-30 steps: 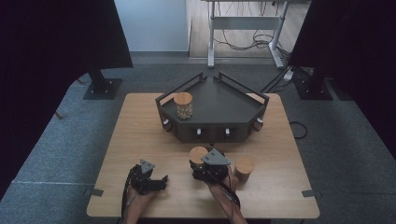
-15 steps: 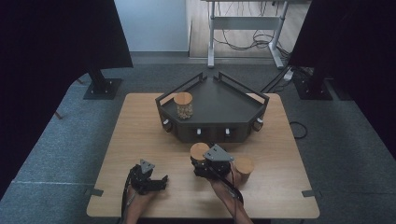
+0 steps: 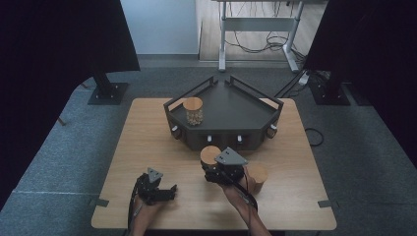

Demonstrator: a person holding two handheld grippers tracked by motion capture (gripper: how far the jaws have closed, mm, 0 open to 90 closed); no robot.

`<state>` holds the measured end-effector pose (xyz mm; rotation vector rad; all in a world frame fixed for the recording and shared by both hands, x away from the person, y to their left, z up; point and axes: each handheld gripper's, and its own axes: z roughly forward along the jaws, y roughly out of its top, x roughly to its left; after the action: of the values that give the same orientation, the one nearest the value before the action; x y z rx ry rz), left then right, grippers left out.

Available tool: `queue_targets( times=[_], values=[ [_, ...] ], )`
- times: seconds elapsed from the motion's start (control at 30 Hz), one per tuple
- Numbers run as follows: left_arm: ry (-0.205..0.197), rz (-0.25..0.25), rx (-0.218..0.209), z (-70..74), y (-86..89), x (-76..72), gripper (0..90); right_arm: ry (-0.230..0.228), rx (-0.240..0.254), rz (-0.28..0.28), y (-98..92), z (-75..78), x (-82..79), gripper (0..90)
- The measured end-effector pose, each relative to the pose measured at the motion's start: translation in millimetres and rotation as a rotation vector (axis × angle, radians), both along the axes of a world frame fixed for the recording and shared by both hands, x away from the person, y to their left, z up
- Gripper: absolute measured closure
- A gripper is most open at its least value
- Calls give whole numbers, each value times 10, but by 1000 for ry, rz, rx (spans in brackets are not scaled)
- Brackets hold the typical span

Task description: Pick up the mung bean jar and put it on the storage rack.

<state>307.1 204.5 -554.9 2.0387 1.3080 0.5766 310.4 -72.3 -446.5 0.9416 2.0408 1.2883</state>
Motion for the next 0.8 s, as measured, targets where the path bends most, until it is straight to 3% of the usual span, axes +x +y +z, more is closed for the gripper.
queue_targets(
  times=[0.8],
  values=[
    [1, -2, 3, 1, 2, 0, 22, -7, -3, 4, -33, 141, 83, 234]
  ],
)
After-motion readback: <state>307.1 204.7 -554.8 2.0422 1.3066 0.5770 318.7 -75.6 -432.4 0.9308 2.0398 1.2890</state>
